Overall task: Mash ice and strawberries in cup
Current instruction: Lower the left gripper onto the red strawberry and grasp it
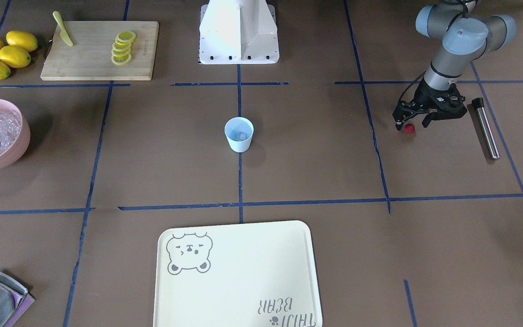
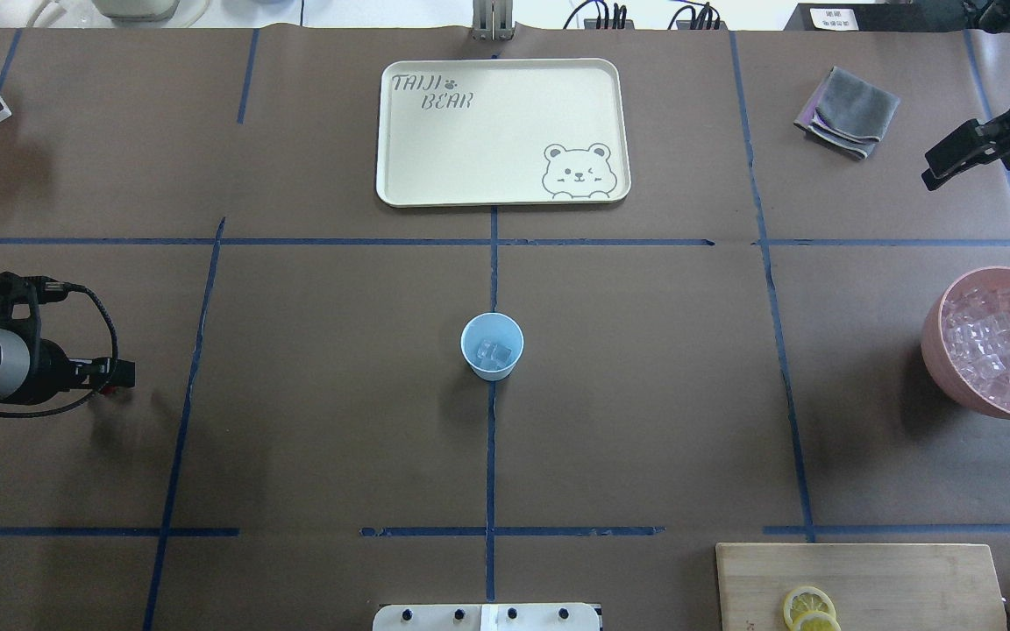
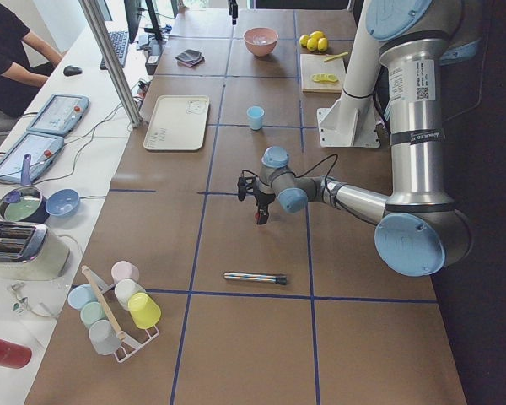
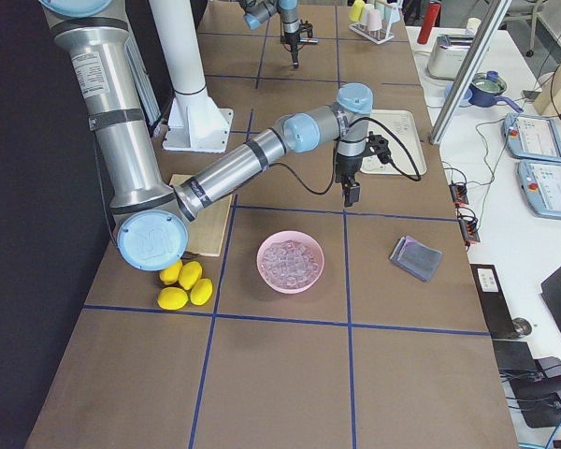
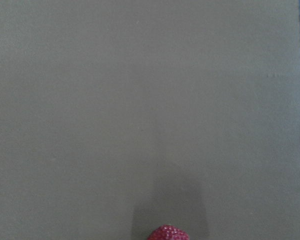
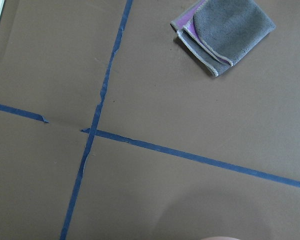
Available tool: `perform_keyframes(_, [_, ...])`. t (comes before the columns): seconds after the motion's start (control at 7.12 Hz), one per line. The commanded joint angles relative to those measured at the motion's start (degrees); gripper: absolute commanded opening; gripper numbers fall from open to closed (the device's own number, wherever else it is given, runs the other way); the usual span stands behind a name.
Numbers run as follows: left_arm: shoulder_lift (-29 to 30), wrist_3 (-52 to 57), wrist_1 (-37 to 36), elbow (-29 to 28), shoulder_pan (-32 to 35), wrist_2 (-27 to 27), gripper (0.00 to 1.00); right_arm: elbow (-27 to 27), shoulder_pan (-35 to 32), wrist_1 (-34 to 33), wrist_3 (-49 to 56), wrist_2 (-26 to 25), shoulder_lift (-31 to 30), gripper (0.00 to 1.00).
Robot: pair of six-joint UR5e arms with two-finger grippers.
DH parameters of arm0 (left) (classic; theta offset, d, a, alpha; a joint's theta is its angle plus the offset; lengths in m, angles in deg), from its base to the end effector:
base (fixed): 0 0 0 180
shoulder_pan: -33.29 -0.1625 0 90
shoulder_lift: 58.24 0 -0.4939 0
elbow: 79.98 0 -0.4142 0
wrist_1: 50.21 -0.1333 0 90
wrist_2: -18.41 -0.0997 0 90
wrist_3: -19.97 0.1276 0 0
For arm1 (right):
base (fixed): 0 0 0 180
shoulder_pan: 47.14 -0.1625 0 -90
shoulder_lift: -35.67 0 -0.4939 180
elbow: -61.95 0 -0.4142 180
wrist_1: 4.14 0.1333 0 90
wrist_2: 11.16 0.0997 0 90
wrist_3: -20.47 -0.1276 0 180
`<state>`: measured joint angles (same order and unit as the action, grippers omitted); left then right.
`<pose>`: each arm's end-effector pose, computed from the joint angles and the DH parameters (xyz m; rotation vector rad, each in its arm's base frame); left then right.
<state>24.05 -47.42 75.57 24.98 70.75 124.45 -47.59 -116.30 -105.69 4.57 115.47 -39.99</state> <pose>0.3382 -0.3827 0.6213 0.1426 0.7796 -0.1404 -0.1591 -0.5786 0.4670 0.1584 -0.7184 -0.2069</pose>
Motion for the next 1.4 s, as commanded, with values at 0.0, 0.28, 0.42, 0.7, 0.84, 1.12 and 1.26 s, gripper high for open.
perform_keyframes(0.0, [0.06, -0.02, -0.1, -0.1, -0.02, -0.04, 0.61, 0.03, 0.08, -0.05, -0.01, -0.07, 0.08, 1.0])
perform_keyframes(0.28, [-0.02, 0.07, -0.36, -0.19, -0.02, -0.04, 0.38, 0.03, 0.0, 0.04, -0.01, -0.07, 0.25, 1.0])
perform_keyframes(0.42, [-0.02, 0.07, -0.45, -0.1, -0.02, 0.05, 0.19, 0.03, 0.0, -0.05, -0.1, -0.07, 0.25, 1.0])
perform_keyframes(0.7, [-0.46, 0.33, -0.54, 2.08, 0.68, 0.66, 0.0, -0.06, 0.0, -0.05, -0.1, 0.01, 0.25, 1.0])
perform_keyframes(0.84, [-0.9, 0.42, -2.63, 5.14, 0.86, 2.58, 0.0, -0.23, 0.0, -0.05, -0.01, 0.02, -0.01, 1.0])
perform_keyframes(1.12, [0.93, 0.42, -11.74, 11.38, 1.21, 4.0, 0.0, -0.23, -0.7, 0.04, 0.6, 0.19, -1.15, 1.0])
perform_keyframes(1.26, [6.16, 0.33, -18.14, 13.16, 1.21, 4.09, 0.0, -0.23, -1.66, 0.04, 1.22, 0.63, -1.94, 1.0])
